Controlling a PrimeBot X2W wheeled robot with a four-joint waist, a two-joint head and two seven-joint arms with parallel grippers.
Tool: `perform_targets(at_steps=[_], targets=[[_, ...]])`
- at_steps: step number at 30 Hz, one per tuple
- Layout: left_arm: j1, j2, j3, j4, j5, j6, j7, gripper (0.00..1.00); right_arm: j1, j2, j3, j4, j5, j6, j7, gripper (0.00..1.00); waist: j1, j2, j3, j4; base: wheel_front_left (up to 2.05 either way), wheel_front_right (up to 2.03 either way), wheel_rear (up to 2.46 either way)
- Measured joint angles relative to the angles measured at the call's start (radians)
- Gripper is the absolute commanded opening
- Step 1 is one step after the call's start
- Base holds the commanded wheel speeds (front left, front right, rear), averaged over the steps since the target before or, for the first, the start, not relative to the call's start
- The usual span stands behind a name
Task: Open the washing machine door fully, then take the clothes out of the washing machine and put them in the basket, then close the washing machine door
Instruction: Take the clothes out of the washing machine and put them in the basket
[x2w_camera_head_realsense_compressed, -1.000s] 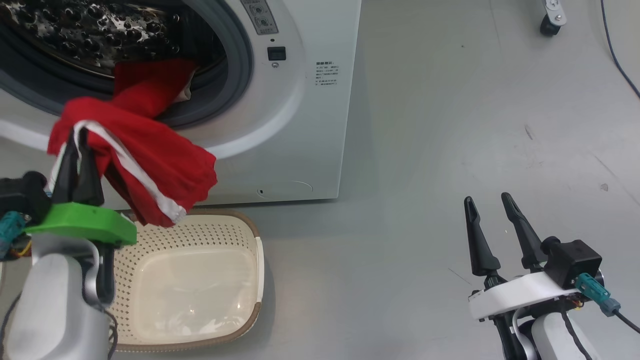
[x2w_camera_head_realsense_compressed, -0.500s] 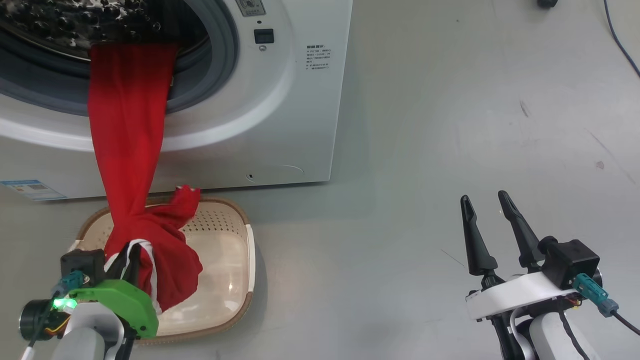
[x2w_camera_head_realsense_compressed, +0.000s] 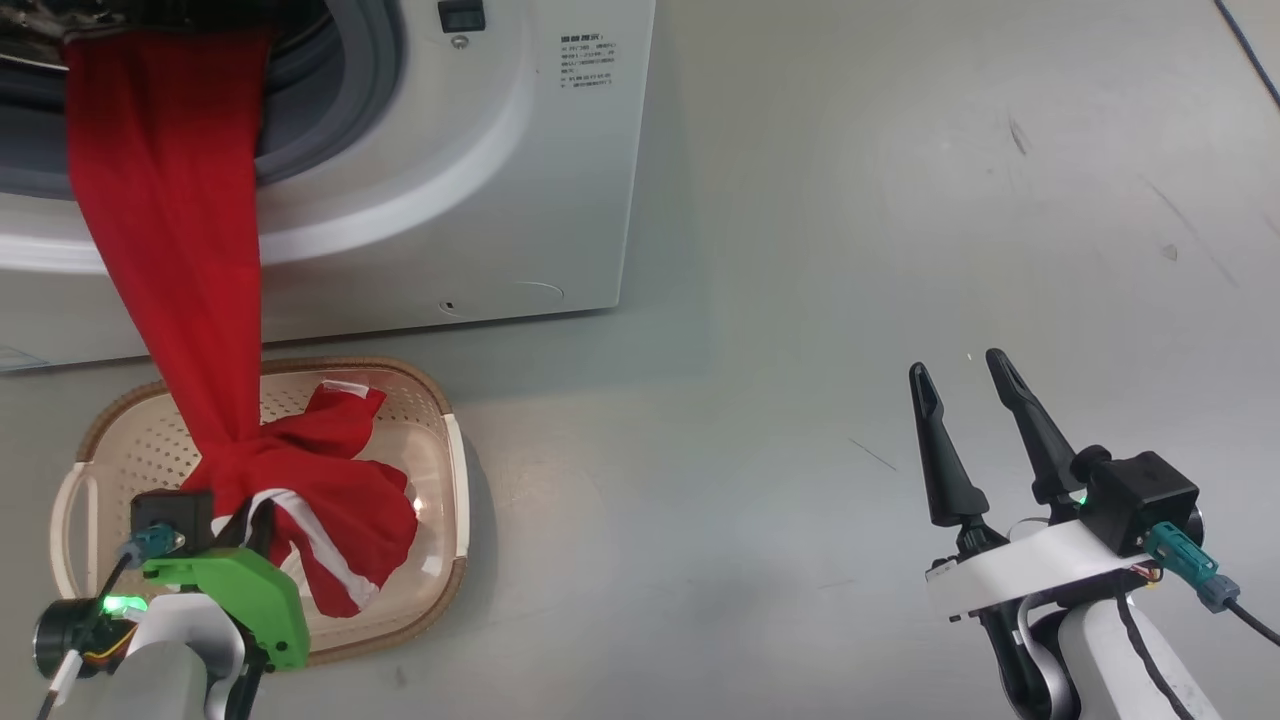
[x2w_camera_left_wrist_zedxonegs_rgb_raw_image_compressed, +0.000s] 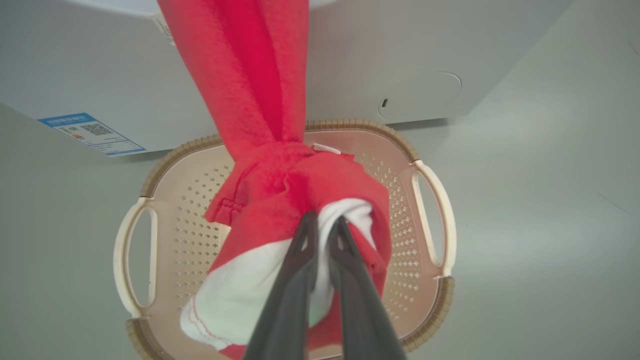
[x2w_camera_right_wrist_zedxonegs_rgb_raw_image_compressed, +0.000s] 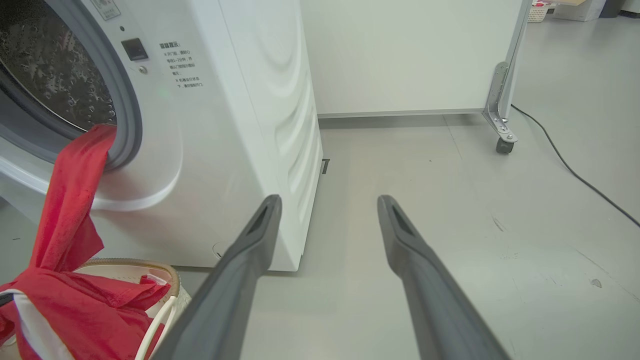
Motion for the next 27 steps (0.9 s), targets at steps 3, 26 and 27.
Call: perform_targets(at_steps=[3, 26, 27], targets=[[-0.026, 0.001, 0.007, 0.017, 0.0, 0.008, -0.002, 0.0, -0.012, 0.0, 0.003, -0.007, -0.002, 0.0, 0.0, 1.0, 0.0, 0.0, 0.025, -0.014, 0.0, 0.0, 0.0], [-0.121, 0.015, 0.006, 0.194, 0.015, 0.026, -0.025, 1.0, -0.042, 0.014, 0.008, 0.008, -0.002, 0.002, -0.002, 1.0, 0.0001, 0.0, 0.114, -0.084, 0.0, 0.0, 0.0], [-0.124, 0.014, 0.005, 0.199, 0.015, 0.026, -0.03, 1.0, -0.045, 0.014, 0.005, 0.01, -0.002, 0.002, -0.002, 1.0, 0.0, 0.0, 0.113, -0.082, 0.0, 0.0, 0.0]])
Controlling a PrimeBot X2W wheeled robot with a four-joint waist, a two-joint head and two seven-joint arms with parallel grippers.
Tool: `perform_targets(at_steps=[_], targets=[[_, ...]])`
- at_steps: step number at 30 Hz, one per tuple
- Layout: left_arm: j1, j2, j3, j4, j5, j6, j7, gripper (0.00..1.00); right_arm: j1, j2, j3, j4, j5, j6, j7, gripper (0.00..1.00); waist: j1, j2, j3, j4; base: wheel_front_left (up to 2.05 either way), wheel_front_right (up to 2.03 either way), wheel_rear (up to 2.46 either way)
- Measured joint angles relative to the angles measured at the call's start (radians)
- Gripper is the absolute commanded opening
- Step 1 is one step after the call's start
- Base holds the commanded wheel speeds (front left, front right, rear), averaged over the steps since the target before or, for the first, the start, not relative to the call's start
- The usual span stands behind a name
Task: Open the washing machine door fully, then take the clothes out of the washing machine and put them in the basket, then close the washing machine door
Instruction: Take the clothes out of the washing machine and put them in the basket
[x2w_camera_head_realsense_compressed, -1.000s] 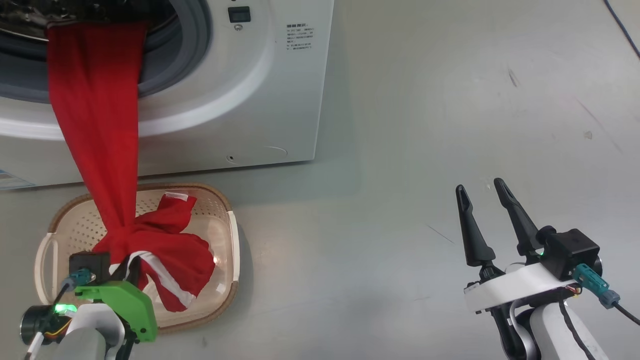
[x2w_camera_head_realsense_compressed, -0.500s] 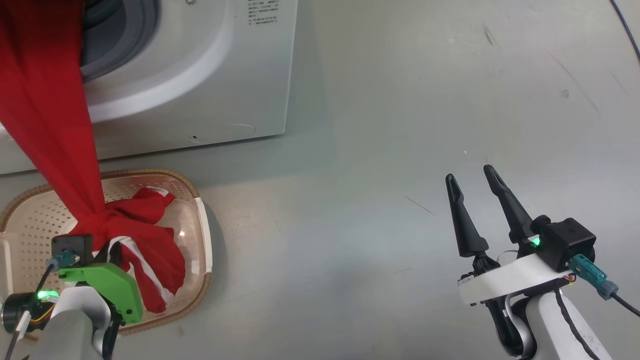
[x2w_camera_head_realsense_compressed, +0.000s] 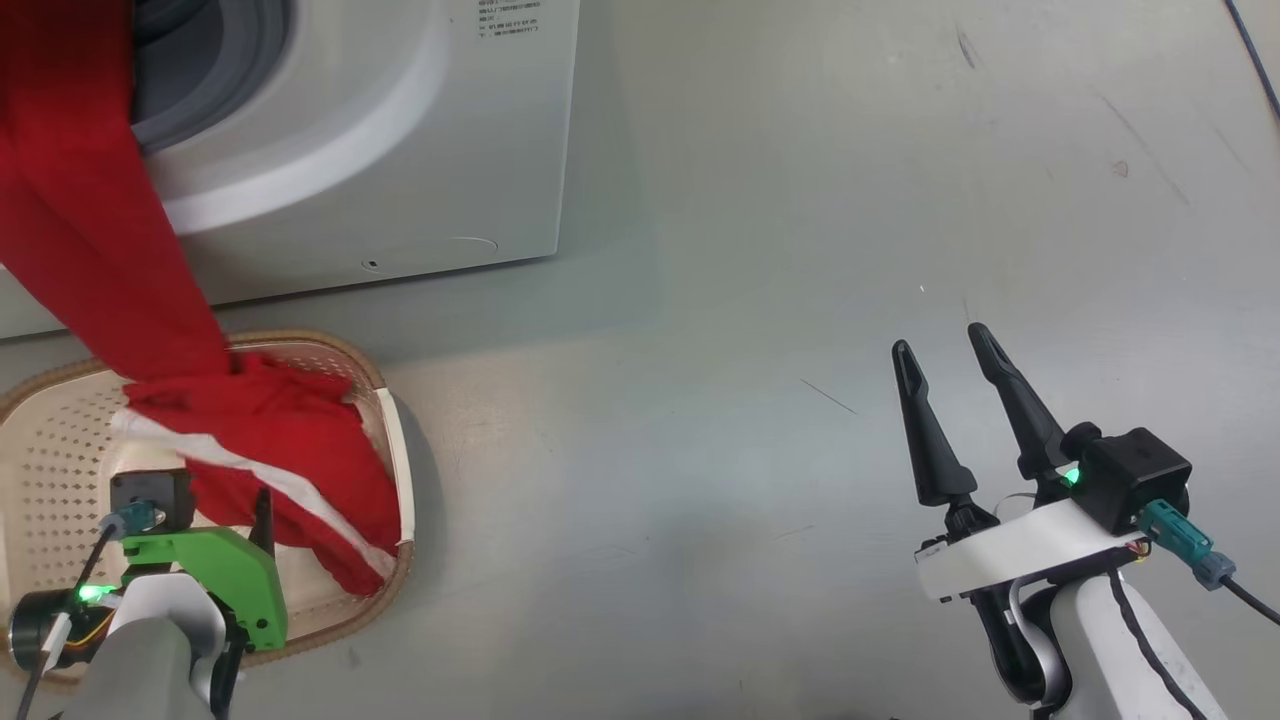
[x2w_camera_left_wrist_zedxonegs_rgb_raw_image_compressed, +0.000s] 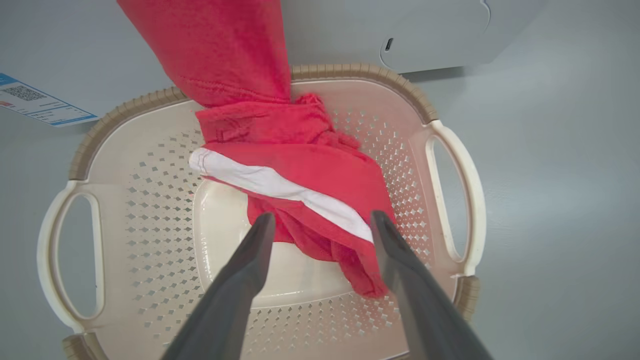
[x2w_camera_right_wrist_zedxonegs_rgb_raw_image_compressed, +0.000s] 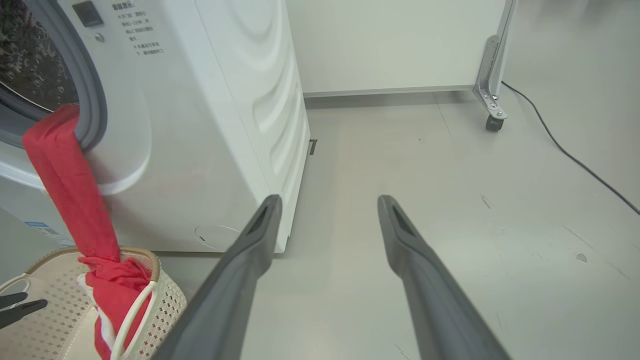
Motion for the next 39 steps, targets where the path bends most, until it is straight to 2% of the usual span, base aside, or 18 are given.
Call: perform_targets(at_steps=[10, 20, 34, 39], targets=[[-0.017, -0.023, -0.005, 0.033, -0.002, -0.002, -0.066, 1.0, -0.003, 0.0, -0.012, 0.022, 0.0, -0.001, -0.008, 1.0, 0.0, 0.0, -0.04, 0.03, 0.0, 0.0, 0.0], [-0.036, -0.06, -0.012, 0.013, -0.009, -0.025, -0.149, 1.0, -0.003, -0.008, -0.033, 0.043, 0.0, -0.001, -0.01, 1.0, 0.0, 0.0, -0.106, 0.083, 0.0, 0.0, 0.0], [-0.037, -0.08, -0.023, -0.128, -0.015, -0.037, -0.17, 1.0, 0.014, -0.015, -0.038, 0.049, 0.001, -0.002, -0.017, 1.0, 0.0, 0.0, -0.197, 0.175, 0.0, 0.0, 0.0], [-0.035, -0.081, -0.005, -0.23, -0.018, -0.04, -0.17, 1.0, 0.02, -0.014, -0.033, 0.047, 0.001, -0.002, -0.017, 1.0, 0.0, 0.0, -0.211, 0.191, 0.0, 0.0, 0.0]])
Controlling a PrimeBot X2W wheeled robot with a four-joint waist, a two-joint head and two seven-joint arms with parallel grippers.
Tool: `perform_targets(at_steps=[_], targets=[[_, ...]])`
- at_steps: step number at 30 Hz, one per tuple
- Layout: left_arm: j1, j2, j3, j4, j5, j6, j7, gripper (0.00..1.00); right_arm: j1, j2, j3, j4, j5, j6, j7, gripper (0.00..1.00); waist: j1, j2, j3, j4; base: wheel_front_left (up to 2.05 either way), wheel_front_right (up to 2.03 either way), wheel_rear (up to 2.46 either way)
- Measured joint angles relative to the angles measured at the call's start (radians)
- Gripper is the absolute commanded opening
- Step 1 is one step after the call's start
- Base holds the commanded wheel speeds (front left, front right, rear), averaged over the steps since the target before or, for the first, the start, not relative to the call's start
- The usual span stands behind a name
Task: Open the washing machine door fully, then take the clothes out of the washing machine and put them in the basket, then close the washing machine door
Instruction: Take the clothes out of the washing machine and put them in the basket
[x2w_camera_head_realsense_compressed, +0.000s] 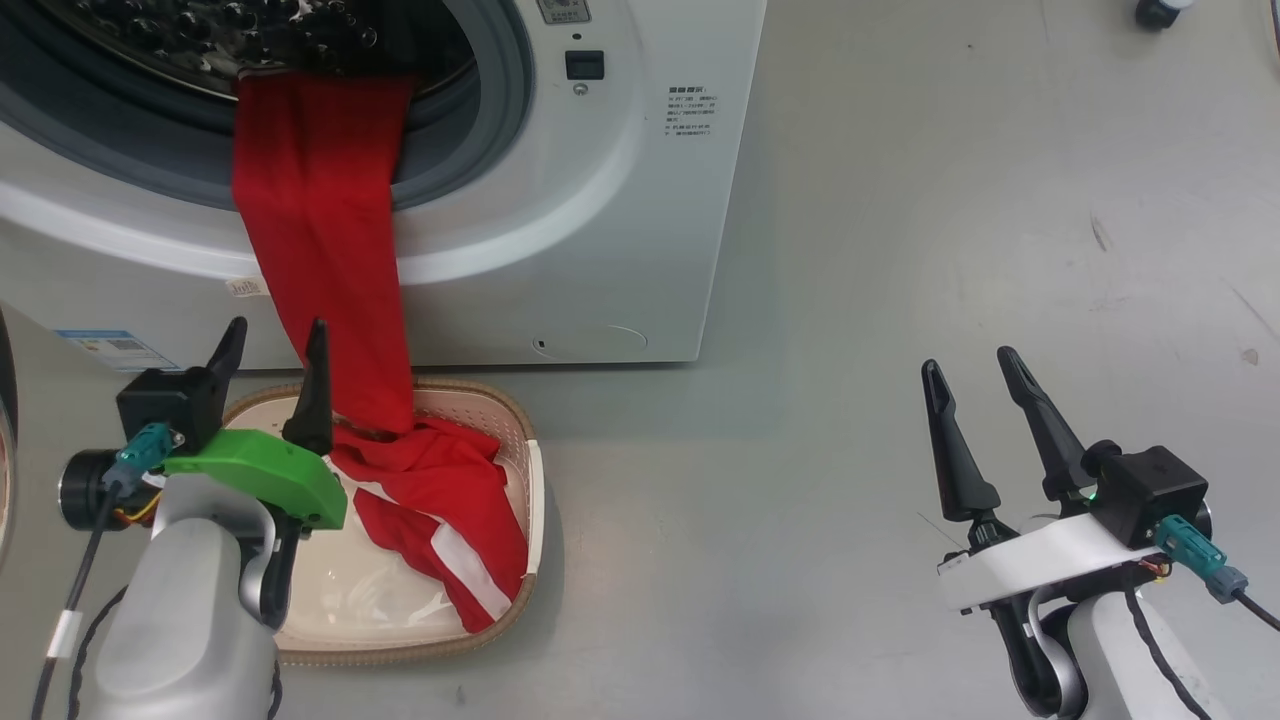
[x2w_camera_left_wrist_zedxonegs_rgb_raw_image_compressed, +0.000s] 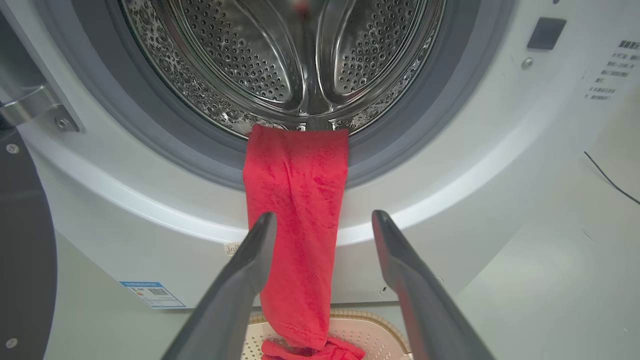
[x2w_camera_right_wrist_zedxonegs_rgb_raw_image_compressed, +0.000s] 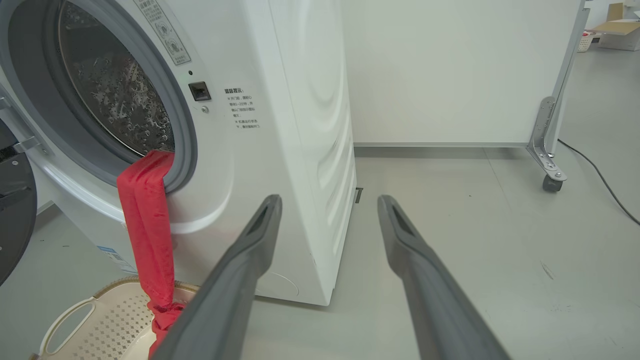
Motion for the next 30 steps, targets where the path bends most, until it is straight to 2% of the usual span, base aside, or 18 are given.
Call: perform_targets(at_steps=[13, 30], targets=[[0.123, -0.018, 0.051, -0.255, 0.0, -0.001, 0.0, 1.0, 0.007, -0.001, -0.002, -0.005, 0.001, 0.0, 0.0, 1.0, 0.0, 0.0, -0.011, 0.015, 0.0, 0.0, 0.0], [0.219, -0.028, 0.062, -0.37, 0.003, -0.004, 0.0, 1.0, 0.019, -0.001, 0.004, -0.009, 0.004, 0.0, 0.0, 1.0, 0.0, 0.0, -0.014, 0.014, 0.0, 0.0, 0.0]])
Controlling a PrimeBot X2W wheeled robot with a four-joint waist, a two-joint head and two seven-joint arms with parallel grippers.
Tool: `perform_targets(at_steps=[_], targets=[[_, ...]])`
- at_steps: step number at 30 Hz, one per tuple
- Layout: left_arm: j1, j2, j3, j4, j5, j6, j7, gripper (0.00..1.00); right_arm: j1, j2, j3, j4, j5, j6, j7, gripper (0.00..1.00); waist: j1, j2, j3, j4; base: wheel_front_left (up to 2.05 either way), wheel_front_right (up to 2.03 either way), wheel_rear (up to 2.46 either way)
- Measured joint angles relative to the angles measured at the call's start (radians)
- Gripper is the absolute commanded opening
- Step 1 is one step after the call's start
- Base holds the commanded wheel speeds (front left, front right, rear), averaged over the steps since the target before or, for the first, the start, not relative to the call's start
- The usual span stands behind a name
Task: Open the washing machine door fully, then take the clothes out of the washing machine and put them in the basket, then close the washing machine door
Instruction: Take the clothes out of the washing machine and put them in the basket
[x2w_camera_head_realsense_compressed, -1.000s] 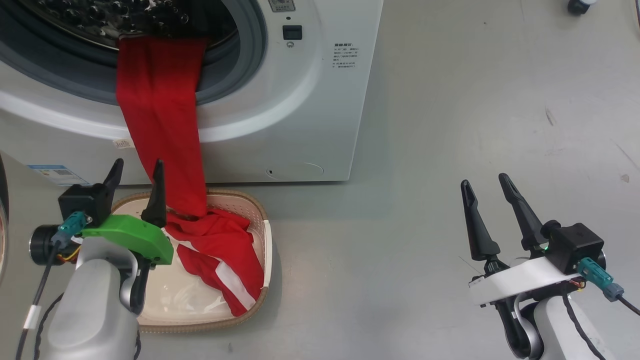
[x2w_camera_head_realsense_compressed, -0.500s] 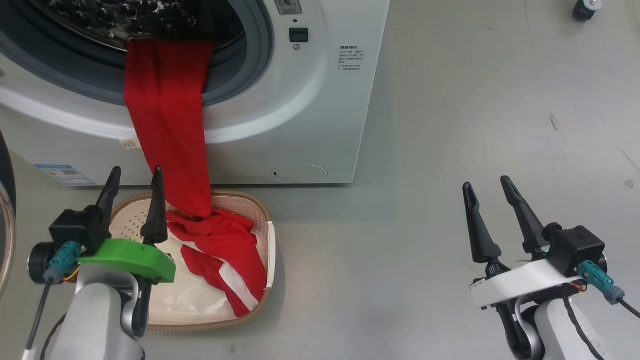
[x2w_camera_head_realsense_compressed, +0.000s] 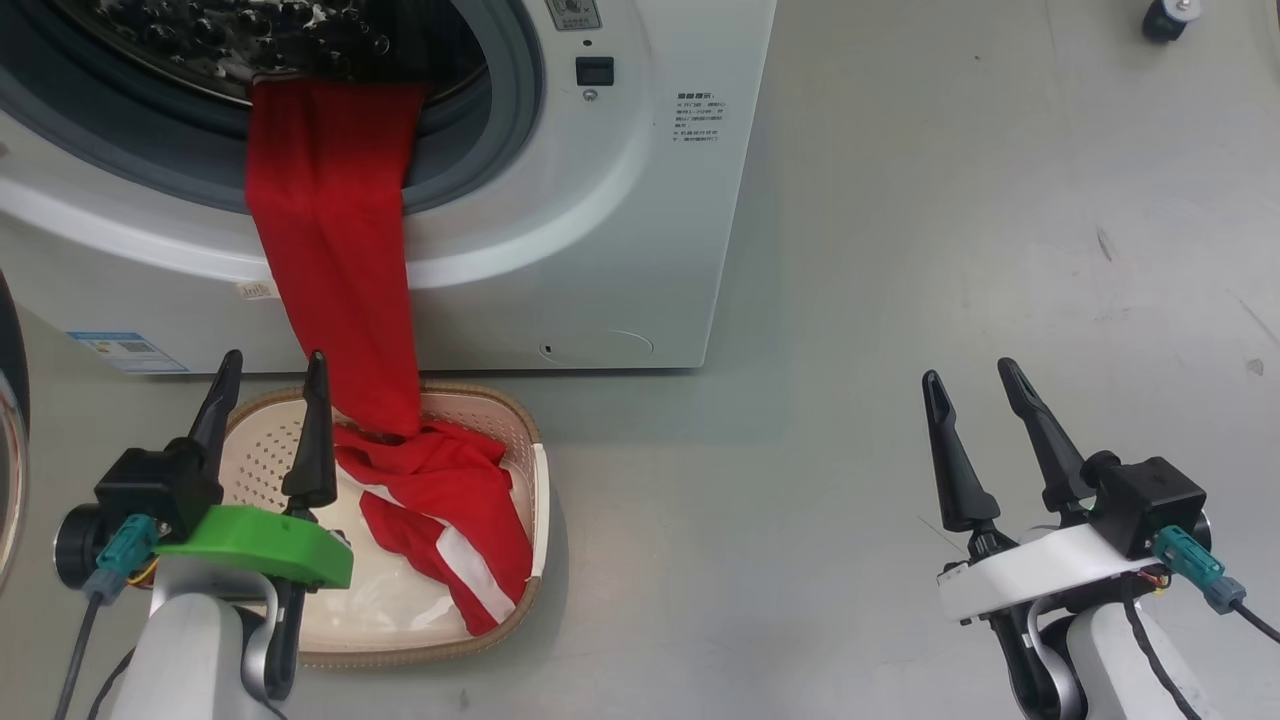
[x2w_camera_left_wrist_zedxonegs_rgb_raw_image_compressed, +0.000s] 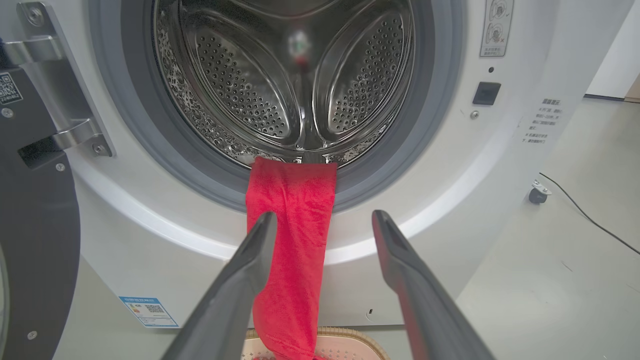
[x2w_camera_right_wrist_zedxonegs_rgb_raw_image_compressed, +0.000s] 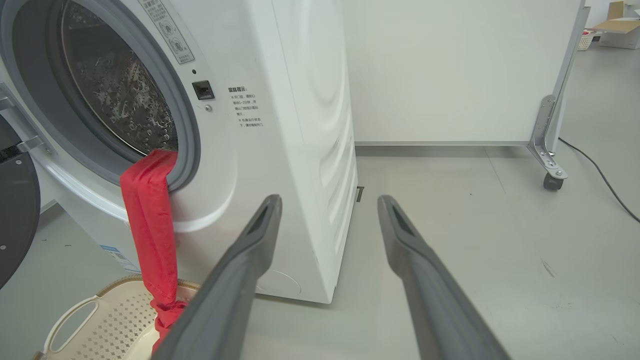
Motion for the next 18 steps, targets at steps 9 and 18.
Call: perform_targets(at_steps=[9, 18], targets=[[0.031, -0.002, 0.0, -0.029, 0.0, 0.0, 0.0, 1.0, 0.001, 0.0, 0.003, 0.0, 0.0, 0.0, 0.0, 1.0, 0.0, 0.0, -0.002, -0.01, 0.0, 0.0, 0.0], [0.042, -0.003, 0.002, -0.055, 0.006, 0.0, 0.0, 1.0, 0.002, 0.0, 0.017, -0.008, 0.0, 0.003, 0.0, 1.0, 0.0, 0.0, 0.004, -0.017, 0.0, 0.0, 0.0]])
